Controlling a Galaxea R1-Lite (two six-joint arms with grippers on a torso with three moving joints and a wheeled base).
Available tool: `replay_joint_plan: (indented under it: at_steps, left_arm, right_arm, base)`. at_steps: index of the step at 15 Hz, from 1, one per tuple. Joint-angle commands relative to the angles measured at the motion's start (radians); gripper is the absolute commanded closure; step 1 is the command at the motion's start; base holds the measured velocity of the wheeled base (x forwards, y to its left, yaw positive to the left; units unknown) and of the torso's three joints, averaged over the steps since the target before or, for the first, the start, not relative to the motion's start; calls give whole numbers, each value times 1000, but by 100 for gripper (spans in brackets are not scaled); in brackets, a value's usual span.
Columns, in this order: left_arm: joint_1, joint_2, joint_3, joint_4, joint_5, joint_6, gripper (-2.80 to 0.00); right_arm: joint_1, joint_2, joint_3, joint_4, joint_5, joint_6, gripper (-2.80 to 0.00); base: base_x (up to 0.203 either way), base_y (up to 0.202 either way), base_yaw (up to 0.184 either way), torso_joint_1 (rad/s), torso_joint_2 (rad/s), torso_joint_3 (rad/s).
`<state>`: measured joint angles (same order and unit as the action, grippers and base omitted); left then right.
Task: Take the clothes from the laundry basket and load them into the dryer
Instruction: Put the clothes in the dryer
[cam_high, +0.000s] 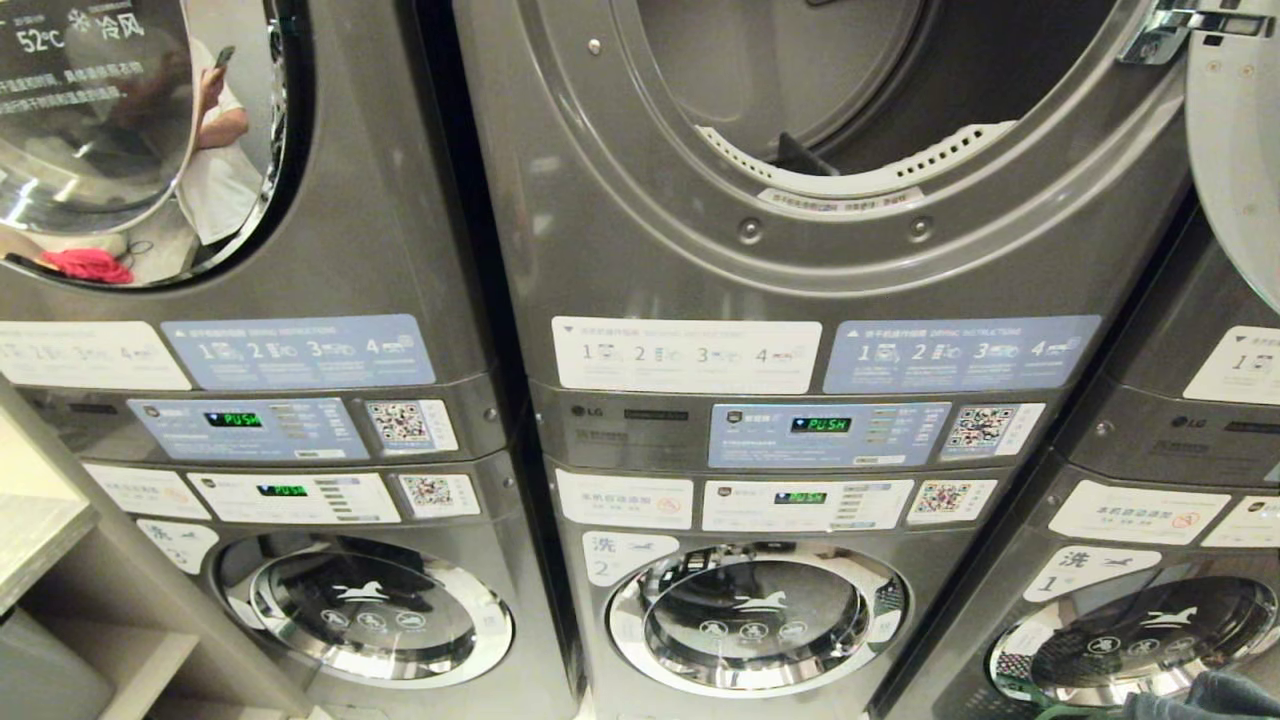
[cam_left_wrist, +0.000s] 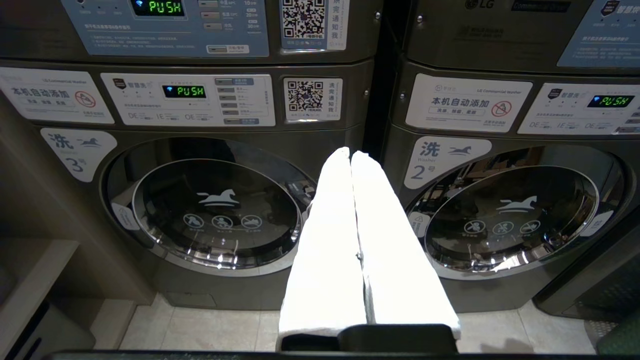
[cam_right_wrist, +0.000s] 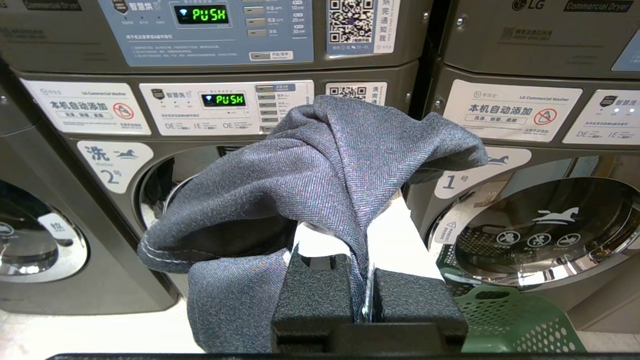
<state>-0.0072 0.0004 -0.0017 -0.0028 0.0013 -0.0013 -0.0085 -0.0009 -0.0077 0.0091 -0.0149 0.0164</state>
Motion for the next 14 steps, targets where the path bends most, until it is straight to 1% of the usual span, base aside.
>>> replay_joint_plan:
  at_steps: [1,5,14]
  left_arm:
    - [0,-2,0,0,0,0,0]
    - [0,0,0,0,0,1,0]
    - [0,0,0,0,0,3,0]
  right_arm:
    - [0,1,0,0,0,0,0]
    - [0,1,0,0,0,0,0]
    - [-1,1,0,0,0,-1,0]
  base:
    - [0,0,0,0,0,0]
    - [18,0,1,-2,1,0]
    - [192,0,-1,-2,9,5]
